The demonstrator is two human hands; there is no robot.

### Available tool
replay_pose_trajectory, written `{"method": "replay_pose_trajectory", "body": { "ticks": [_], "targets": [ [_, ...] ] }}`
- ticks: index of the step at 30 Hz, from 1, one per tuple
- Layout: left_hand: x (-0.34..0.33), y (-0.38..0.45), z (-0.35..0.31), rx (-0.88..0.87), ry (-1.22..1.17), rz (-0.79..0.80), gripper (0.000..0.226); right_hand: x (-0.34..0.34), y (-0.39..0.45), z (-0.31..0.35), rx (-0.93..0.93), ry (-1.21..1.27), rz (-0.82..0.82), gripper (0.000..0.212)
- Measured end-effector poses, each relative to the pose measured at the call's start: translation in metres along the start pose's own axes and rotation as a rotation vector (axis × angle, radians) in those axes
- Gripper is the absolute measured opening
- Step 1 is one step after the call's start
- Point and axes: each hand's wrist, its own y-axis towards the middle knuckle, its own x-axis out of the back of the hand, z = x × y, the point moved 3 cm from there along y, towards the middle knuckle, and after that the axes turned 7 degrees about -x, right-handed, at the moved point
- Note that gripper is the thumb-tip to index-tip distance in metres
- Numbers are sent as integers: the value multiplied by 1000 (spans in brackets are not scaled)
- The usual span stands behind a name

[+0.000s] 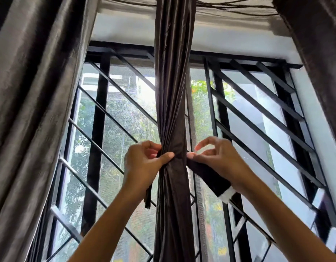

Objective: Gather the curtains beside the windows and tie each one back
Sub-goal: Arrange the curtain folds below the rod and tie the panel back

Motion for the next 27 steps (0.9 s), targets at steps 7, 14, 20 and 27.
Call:
{"method": "replay_pose_trajectory", "body": {
  "ticks": [7, 14, 20, 27],
  "targets": [
    [-13, -20, -31, -506, 442, -80, 53, 1, 6, 24, -344, 307, 105, 18],
    [-6, -11, -41, -474, 361, 23, 21, -1, -6, 22, -227, 341, 38, 9],
    [6, 11, -29, -40, 83, 108, 18, -16, -28, 31, 1, 145, 36, 41],
    [4, 9, -25, -24, 82, 75, 17, -19, -39, 34, 304, -484, -168, 30]
  ]
}}
